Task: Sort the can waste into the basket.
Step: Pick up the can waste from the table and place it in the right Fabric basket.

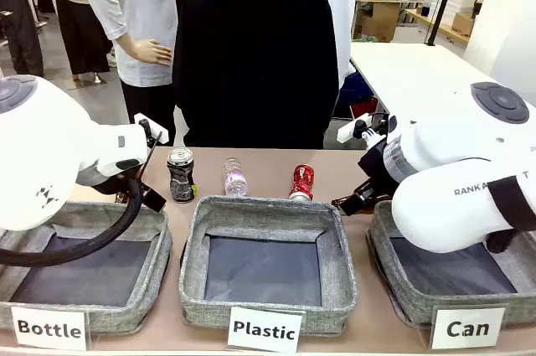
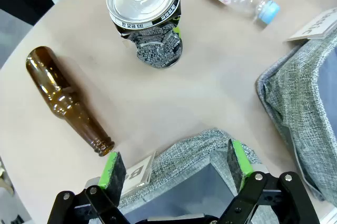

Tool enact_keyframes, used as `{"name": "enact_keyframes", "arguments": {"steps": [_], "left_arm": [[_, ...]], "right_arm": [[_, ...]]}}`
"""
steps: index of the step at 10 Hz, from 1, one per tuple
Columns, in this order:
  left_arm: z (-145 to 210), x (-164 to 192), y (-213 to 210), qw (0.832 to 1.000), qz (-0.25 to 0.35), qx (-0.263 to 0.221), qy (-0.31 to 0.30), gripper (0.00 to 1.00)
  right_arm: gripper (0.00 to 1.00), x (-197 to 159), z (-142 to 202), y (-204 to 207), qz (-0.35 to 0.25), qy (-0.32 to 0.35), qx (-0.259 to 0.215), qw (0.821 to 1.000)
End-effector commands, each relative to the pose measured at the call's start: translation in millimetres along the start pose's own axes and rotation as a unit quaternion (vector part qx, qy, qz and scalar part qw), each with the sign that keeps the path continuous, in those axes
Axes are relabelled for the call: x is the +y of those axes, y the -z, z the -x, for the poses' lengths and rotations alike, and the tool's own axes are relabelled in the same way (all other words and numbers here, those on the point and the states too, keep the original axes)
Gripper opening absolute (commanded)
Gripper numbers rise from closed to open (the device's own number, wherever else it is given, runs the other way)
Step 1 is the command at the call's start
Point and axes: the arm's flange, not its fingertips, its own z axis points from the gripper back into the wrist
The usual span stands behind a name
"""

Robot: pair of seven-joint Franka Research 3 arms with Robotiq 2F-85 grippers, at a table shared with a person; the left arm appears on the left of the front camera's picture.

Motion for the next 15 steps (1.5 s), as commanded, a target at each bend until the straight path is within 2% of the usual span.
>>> {"name": "enact_keyframes", "arguments": {"steps": [1, 15], "left_arm": [[-0.1, 0.0, -0.2, 1.000, 0.000, 0.000, 0.000, 1.00], [-0.1, 0.0, -0.2, 1.000, 0.000, 0.000, 0.000, 1.00]], "right_arm": [[1.00, 0.0, 0.0, 0.0, 0.000, 0.000, 0.000, 1.000], [1.00, 0.0, 0.0, 0.0, 0.000, 0.000, 0.000, 1.000]]}}
